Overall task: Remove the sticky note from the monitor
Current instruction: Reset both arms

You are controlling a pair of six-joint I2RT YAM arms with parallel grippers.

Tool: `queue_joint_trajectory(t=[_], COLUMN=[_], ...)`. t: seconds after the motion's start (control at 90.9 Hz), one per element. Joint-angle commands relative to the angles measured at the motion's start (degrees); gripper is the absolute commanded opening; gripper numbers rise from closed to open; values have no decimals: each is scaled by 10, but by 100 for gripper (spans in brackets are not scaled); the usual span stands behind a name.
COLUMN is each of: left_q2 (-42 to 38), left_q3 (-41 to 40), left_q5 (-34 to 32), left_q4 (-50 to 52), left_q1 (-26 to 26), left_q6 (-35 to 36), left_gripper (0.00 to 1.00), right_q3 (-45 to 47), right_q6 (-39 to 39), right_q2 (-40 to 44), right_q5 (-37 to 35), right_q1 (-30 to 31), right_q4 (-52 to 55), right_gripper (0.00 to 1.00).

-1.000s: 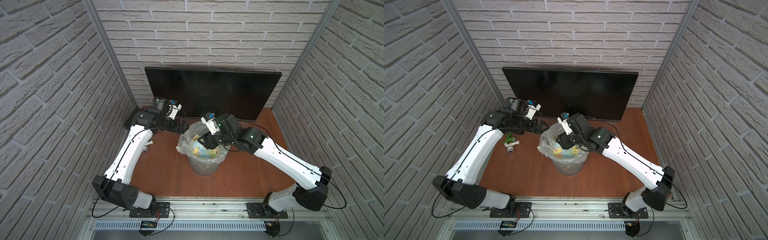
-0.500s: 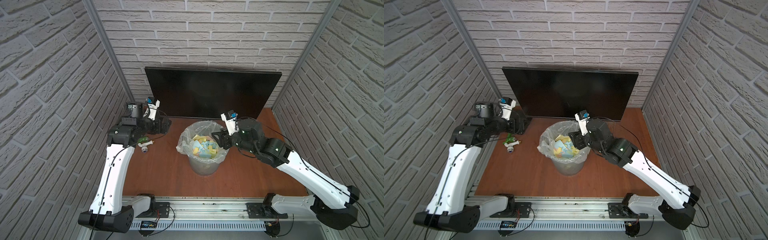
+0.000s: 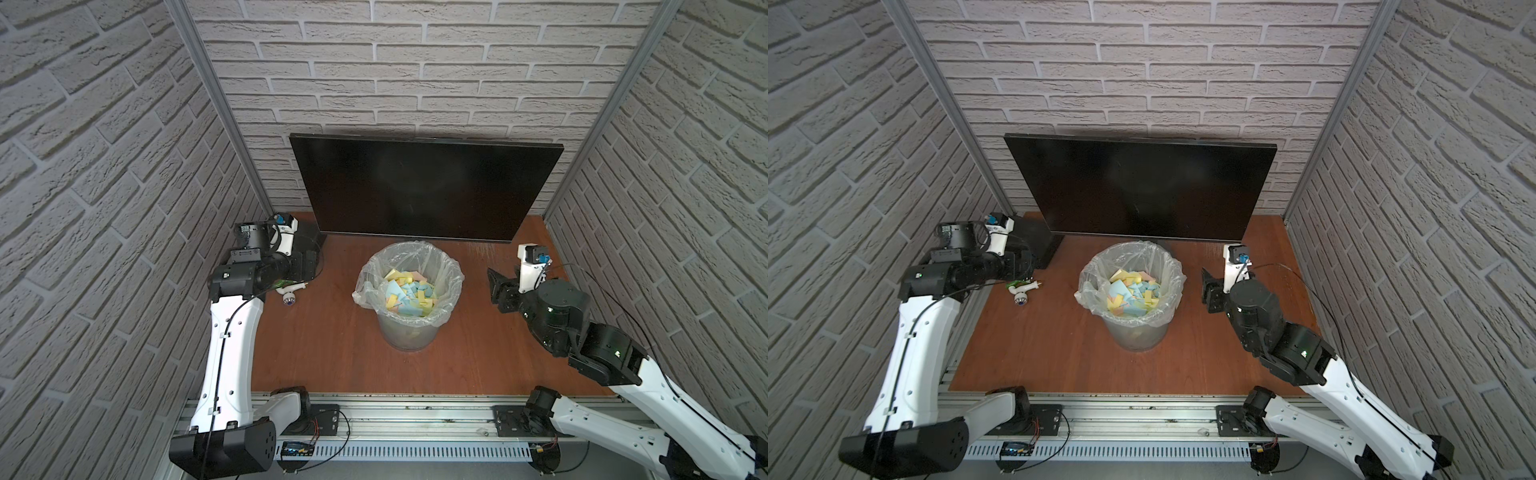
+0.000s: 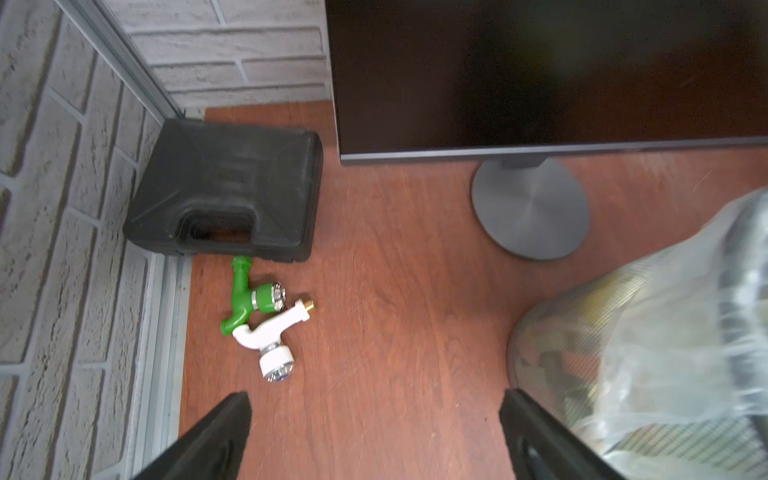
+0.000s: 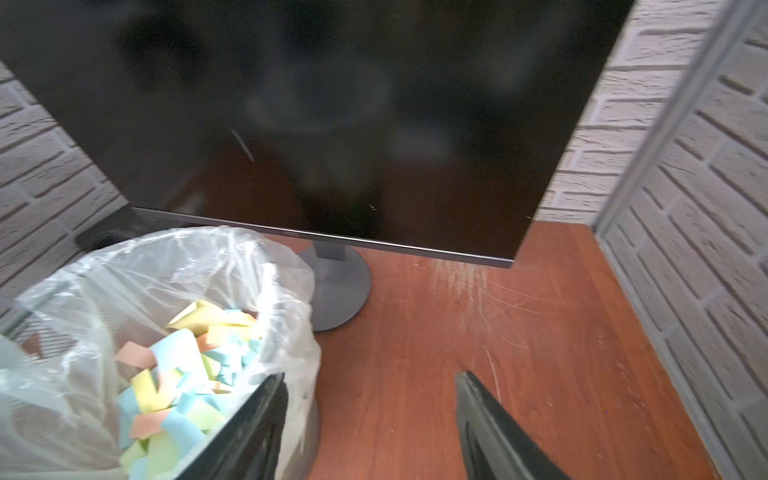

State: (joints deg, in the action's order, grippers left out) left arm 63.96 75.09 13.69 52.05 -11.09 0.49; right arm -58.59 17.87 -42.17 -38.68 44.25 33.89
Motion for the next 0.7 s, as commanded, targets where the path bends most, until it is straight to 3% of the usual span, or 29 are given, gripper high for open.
queue_joint_trajectory(t=[0.0, 0.154, 0.429, 0.693], left_q2=[-18, -13, 20, 73], left_q3=[-35, -95, -191, -284], left_q5=[-28, -53, -117, -134], left_q4=[-45, -97, -193, -373], left_q1=[-2, 22, 104, 116], left_q6=[25, 33, 39, 8], left_gripper=[98, 98, 98, 98], right_q3=[45, 110, 157, 149], right_q6=[17, 19, 30, 16], right_q2=[28, 55, 20, 5], right_q5=[-77, -41, 46, 50], right_q1=[-13, -60, -196, -233], right_q4=[20, -1, -35, -36], right_gripper=[73, 80, 81, 82])
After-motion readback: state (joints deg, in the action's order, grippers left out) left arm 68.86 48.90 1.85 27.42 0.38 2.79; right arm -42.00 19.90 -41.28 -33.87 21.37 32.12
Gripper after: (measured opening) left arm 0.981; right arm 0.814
